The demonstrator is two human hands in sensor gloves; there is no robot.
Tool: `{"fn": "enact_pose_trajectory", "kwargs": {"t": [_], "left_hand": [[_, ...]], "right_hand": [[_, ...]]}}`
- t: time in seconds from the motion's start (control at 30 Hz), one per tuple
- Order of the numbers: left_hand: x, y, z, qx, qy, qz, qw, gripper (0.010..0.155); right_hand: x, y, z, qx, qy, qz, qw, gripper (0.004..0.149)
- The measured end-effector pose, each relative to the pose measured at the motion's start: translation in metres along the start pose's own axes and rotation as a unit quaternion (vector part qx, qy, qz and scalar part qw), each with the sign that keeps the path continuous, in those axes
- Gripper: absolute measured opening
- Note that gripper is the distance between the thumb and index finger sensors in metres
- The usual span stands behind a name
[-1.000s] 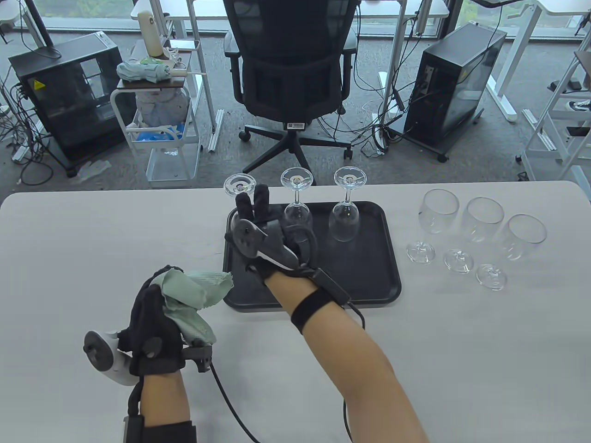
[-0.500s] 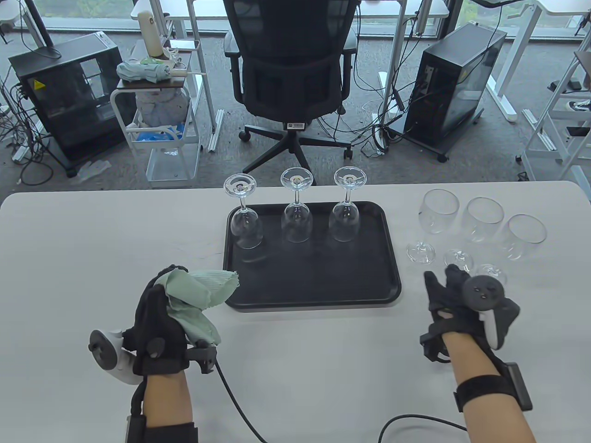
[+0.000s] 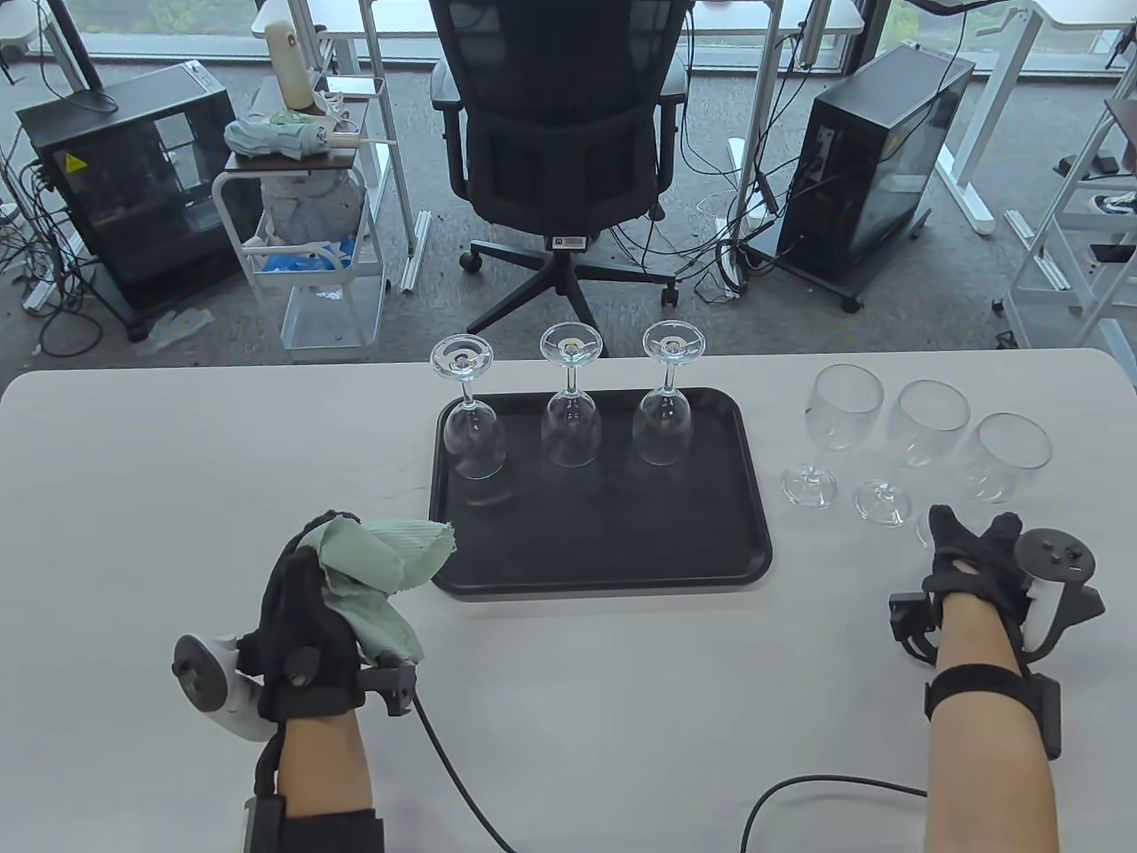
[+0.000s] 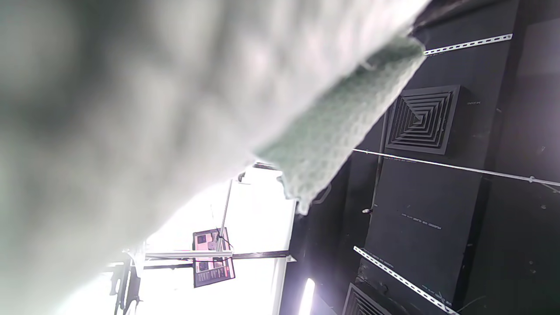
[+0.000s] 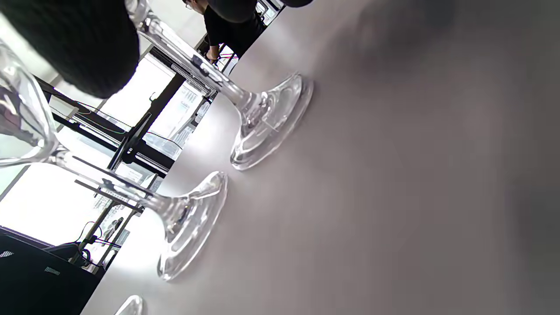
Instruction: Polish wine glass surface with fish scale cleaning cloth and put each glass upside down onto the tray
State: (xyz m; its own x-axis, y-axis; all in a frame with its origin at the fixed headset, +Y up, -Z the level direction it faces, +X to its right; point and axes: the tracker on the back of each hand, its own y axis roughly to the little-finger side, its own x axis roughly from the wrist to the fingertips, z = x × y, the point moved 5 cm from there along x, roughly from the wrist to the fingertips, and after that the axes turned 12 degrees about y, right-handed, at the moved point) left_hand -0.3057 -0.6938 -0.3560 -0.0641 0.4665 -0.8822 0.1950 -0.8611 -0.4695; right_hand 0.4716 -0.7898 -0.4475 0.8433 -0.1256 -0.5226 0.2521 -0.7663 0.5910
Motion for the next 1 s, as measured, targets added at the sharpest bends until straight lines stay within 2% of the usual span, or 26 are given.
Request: {"fn": "enact_pose_trajectory", "kwargs": {"t": [0.1,0.23,0.3,0.4,0.47,0.57,0.6,0.63,0.7,0.73,0.8,0.9,0.97,1.0], "left_hand": [[-0.001,0.001,0.003,0.0,-0.002,0.002,1.0,0.049],[-0.001,0.001,0.007,-0.001,-0.007,0.001,1.0,0.049],[-0.001,0.0,0.007,-0.002,-0.008,0.0,1.0,0.049],[-0.001,0.001,0.007,-0.004,-0.008,0.001,1.0,0.049],[-0.001,0.001,0.005,-0.003,-0.008,0.001,1.0,0.049],[-0.001,0.0,0.001,-0.003,-0.004,-0.001,1.0,0.049],[0.0,0.0,-0.001,-0.004,-0.003,-0.001,1.0,0.049],[0.0,-0.001,-0.003,-0.002,0.0,-0.001,1.0,0.049],[0.0,-0.001,-0.006,0.0,0.005,0.0,1.0,0.049],[0.0,0.0,-0.008,-0.002,0.006,0.0,1.0,0.05],[-0.001,0.001,-0.011,-0.004,0.008,0.002,1.0,0.05],[-0.002,0.002,-0.012,-0.003,0.009,0.004,1.0,0.05],[-0.002,0.002,-0.013,-0.003,0.008,0.006,1.0,0.05],[-0.002,0.003,-0.013,-0.004,0.008,0.007,1.0,0.05]], "right_hand": [[0.011,-0.003,0.005,0.013,0.007,0.015,1.0,0.082],[0.019,-0.005,0.006,0.044,0.03,0.021,0.998,0.06],[0.018,-0.004,0.005,0.047,0.031,0.026,0.998,0.05],[0.014,0.0,-0.003,0.072,0.044,0.021,0.996,0.045],[0.01,0.004,-0.012,0.103,0.047,0.009,0.993,0.043],[0.004,-0.002,-0.036,0.174,0.046,-0.042,0.983,0.042],[-0.001,-0.009,-0.051,0.184,0.063,-0.075,0.978,0.042],[-0.009,-0.022,-0.066,0.182,0.077,-0.137,0.971,0.041],[-0.03,-0.046,-0.085,0.158,0.097,-0.244,0.952,0.041],[-0.045,-0.06,-0.093,0.146,0.106,-0.302,0.936,0.041],[-0.091,-0.092,-0.097,0.125,0.1,-0.416,0.895,0.042],[-0.156,-0.121,-0.084,0.076,0.084,-0.515,0.85,0.044],[-0.212,-0.138,-0.063,0.018,0.073,-0.572,0.817,0.044],[-0.241,-0.143,-0.05,-0.015,0.062,-0.586,0.808,0.045]]}}
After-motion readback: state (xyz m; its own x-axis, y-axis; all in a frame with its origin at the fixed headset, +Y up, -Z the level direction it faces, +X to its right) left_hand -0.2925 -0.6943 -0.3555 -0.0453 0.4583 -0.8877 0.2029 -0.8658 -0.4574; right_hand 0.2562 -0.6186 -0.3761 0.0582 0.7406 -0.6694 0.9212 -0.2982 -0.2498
